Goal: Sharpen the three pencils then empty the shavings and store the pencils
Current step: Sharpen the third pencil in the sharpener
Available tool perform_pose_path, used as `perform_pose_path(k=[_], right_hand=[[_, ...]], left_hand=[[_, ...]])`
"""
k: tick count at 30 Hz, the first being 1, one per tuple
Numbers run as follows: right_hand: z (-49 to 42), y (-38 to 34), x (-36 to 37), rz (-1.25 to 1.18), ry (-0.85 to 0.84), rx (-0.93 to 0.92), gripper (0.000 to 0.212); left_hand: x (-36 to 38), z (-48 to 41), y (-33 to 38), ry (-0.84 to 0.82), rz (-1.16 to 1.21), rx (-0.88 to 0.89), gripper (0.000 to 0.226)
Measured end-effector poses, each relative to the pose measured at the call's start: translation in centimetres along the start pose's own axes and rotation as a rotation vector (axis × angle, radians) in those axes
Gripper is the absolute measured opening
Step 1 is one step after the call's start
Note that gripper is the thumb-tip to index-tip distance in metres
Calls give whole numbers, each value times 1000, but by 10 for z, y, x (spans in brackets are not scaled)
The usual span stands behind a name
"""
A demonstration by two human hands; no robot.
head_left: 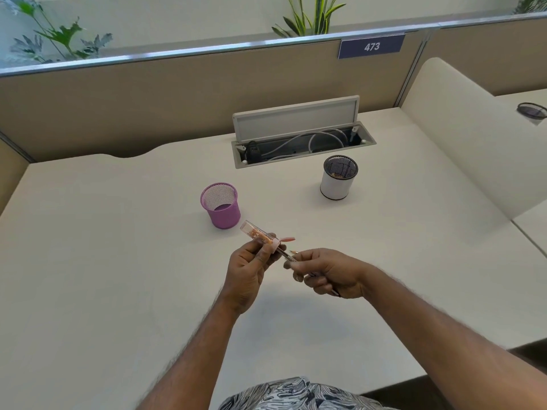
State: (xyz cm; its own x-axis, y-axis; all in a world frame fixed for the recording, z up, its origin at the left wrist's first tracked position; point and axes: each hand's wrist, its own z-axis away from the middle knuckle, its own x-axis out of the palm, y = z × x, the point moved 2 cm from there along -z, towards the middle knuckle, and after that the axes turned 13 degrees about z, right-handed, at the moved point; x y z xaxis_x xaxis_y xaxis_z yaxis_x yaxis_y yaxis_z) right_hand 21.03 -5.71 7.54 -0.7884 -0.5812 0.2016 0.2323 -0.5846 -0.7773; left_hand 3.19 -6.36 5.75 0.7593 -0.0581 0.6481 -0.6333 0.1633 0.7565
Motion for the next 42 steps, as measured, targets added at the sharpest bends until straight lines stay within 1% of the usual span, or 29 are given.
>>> perform_pose_path(k=[1,5,7,10,14,17,20,23,27,35,42], right_hand=[[-1,0,1,27,44,-38,6],[-1,1,5,139,263,-182,17],[-1,1,5,165,317,-214,16],[-1,2,5,173,348,-223,17],[0,2,4,114,298,-187,18],[0,3,4,64,245,-129,17],[-1,6,2,19,210,-96,22],[-1,9,2,-44,158,-43,19],[0,10,-1,-92,77,31,25],[4,10,-7,-40,28,-8,25],[10,9,-13,-20,54,-82,30]], left_hand=[[0,-1,0,12,-4,7,19],[-2,-3,1,40,-24,23,22],[-3,-4,1,49,-48,28,26],[-5,-6,-1,51,-50,24,27],[-6,-6,-4,-3,-43,22,19],[-5,-4,-4,-27,-26,15,19],[-5,-3,-5,-29,-11,8,18],[-3,-2,-4,-15,10,-8,21],[-4,-1,-4,10,32,-18,18],[-10,-7,7,51,81,20,23],[-27,-11,20,147,162,79,28]])
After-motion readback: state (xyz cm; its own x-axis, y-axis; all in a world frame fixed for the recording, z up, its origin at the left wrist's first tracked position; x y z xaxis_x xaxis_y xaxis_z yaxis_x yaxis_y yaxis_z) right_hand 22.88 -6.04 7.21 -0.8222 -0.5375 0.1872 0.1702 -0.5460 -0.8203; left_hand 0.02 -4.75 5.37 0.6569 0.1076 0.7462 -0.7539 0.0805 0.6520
